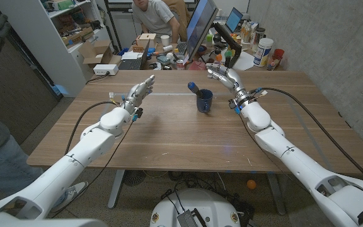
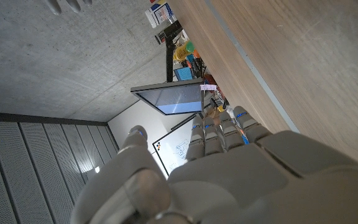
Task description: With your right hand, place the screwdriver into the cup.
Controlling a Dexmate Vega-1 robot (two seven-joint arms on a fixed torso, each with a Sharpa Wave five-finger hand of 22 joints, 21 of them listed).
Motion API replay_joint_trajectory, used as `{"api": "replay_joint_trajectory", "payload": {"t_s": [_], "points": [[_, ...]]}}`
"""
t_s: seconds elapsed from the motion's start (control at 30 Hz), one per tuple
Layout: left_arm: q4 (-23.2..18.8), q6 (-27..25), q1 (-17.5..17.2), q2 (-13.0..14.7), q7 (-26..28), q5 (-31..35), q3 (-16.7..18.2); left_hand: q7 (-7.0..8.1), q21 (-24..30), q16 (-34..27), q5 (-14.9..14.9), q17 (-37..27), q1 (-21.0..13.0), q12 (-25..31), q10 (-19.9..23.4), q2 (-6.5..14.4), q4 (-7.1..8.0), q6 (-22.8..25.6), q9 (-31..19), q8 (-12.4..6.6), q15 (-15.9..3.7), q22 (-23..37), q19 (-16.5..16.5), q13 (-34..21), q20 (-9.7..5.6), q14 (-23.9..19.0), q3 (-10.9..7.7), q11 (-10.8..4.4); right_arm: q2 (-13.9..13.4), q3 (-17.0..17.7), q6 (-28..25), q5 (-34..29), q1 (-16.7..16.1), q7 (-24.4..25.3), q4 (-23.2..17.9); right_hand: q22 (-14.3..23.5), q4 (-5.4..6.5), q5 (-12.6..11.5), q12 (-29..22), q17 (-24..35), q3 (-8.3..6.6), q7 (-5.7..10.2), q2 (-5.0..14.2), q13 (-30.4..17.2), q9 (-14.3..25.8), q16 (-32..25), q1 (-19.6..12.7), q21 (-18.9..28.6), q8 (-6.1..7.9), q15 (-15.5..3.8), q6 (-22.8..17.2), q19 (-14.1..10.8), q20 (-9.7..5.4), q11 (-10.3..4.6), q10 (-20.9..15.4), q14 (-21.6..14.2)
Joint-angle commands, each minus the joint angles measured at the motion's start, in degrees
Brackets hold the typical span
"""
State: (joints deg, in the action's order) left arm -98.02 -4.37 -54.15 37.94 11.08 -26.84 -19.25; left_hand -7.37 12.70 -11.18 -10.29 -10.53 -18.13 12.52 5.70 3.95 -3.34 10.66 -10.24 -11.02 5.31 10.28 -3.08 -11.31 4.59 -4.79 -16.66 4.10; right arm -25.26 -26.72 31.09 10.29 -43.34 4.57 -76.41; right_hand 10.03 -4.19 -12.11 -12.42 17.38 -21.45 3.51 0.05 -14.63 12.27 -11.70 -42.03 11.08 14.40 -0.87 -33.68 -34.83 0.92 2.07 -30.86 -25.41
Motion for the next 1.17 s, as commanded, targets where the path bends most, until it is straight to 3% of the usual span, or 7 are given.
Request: {"api": "replay_joint_trajectory", "payload": {"t_s": [0.03,0.17,0.5,0.77,1.03,1.17], "points": [[-3.34,2.27,-2.74,-0.62,4.8,3.4,0.61,-0.1,-0.07,-0.15,-0.1,-0.16,-0.19,0.21,0.51,0.59,-0.21,0.77,-0.22,-0.33,-0.02,0.06,-0.65,-0.24,0.23,-0.48,-0.21,-0.35,-2.95,2.06,0.49,-1.07,-1.58,3.05,-1.68,0.0,0.25,0.03,-0.52,-0.13,-0.37,-2.02,0.09,0.2,0.01,-0.47,1.25,0.43,-0.57,-0.27,0.4,-0.6,-0.48,1.29,-1.03,-0.77],[-5.45,2.31,-3.91,-0.88,7.0,5.01,0.97,-0.08,-0.01,-0.22,-0.11,-0.16,-0.22,0.2,0.53,0.62,-0.26,0.79,-0.22,-0.31,-0.08,0.06,-0.91,-0.24,0.02,-0.74,-0.24,-0.32,-3.68,2.65,0.46,1.4,-1.99,1.54,-1.53,-0.01,0.49,0.13,-0.21,-0.25,-0.34,-3.47,0.26,0.4,-0.07,-0.4,1.92,0.41,-0.96,-0.17,0.94,-0.61,-0.69,1.76,-0.62,-0.63],[-10.11,1.16,-6.41,-1.09,10.95,8.54,2.03,0.15,-0.07,-0.23,-0.12,-0.14,-0.35,0.26,0.8,0.71,-0.42,0.94,-0.22,-0.3,-0.22,0.05,-1.08,-0.24,0.09,-0.95,-0.34,-0.48,-4.34,3.77,-0.68,4.54,-2.56,-0.19,-1.66,0.0,1.54,0.35,0.31,-0.33,-0.09,-2.43,1.12,0.73,-0.16,-0.16,3.97,0.17,-1.59,0.81,1.82,0.06,-0.35,1.84,0.25,0.34],[-11.11,5.05,-7.39,1.83,7.68,9.29,5.42,0.18,-0.06,-0.18,-0.13,-0.12,-0.53,0.32,1.07,0.9,-0.58,1.18,-0.23,-0.33,-0.2,0.05,-1.37,-0.25,-0.3,-1.02,-0.49,-0.33,-3.96,3.1,-3.5,-1.49,-3.86,5.54,-5.61,0.0,1.71,0.39,0.33,-0.39,-0.05,-2.2,1.24,0.82,-0.18,-0.26,4.44,0.17,-1.71,0.98,1.93,0.12,-0.16,1.96,0.22,0.17],[-11.38,7.6,-9.25,3.97,4.65,8.67,8.81,0.12,-0.22,-0.15,-0.12,-0.11,-0.68,0.35,1.26,1.03,-0.72,1.32,-0.23,-0.32,-0.28,0.05,-1.22,-0.25,-0.27,-1.1,-0.61,-0.4,-1.97,2.06,-6.1,-2.76,-5.88,9.21,-9.69,0.0,1.78,0.43,0.31,-0.49,0.0,-2.17,1.22,0.92,-0.21,-0.39,4.85,0.23,-1.72,0.91,1.77,0.01,-0.09,1.83,0.1,-0.17],[-10.76,9.36,-10.81,4.09,3.87,8.31,9.96,0.15,-0.34,-0.14,-0.11,-0.1,-0.72,0.33,1.25,1.08,-0.77,1.32,-0.23,-0.3,-0.29,0.05,-1.0,-0.25,-0.24,-1.12,-0.66,-0.46,-1.19,1.14,-6.29,-3.35,-5.7,9.61,-9.55,0.0,1.8,0.43,0.3,-0.53,0.01,-2.14,1.22,0.96,-0.21,-0.43,4.98,0.25,-1.7,0.87,1.68,-0.02,-0.05,1.96,0.04,-0.28]]}}
